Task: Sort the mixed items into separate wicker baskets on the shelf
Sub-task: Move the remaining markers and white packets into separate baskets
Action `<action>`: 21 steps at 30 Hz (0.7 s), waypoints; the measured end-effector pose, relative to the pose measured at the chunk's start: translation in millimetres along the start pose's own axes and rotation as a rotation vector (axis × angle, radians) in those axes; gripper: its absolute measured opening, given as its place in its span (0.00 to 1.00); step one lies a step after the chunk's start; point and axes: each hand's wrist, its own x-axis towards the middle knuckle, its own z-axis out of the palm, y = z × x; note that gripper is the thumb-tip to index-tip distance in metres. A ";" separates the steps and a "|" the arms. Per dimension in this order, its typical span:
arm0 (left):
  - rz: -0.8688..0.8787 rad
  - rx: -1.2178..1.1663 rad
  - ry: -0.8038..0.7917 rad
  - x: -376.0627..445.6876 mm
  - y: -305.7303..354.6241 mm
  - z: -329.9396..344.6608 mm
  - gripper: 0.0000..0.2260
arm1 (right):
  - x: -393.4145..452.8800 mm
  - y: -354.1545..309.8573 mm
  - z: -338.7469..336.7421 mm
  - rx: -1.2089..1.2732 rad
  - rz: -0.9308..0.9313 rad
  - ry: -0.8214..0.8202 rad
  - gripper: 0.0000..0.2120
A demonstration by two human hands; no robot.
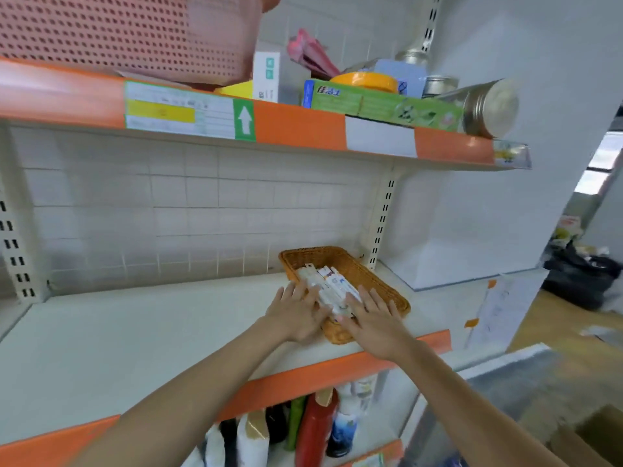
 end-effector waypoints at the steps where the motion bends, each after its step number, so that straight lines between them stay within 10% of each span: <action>1: -0.010 0.004 -0.001 3.5 7.1 0.4 0.29 | 2.9 7.7 -0.6 0.003 -0.009 -0.001 0.31; 21: -0.110 0.126 0.073 118.7 23.9 -4.1 0.25 | 115.1 45.2 -10.5 0.123 -0.186 -0.035 0.28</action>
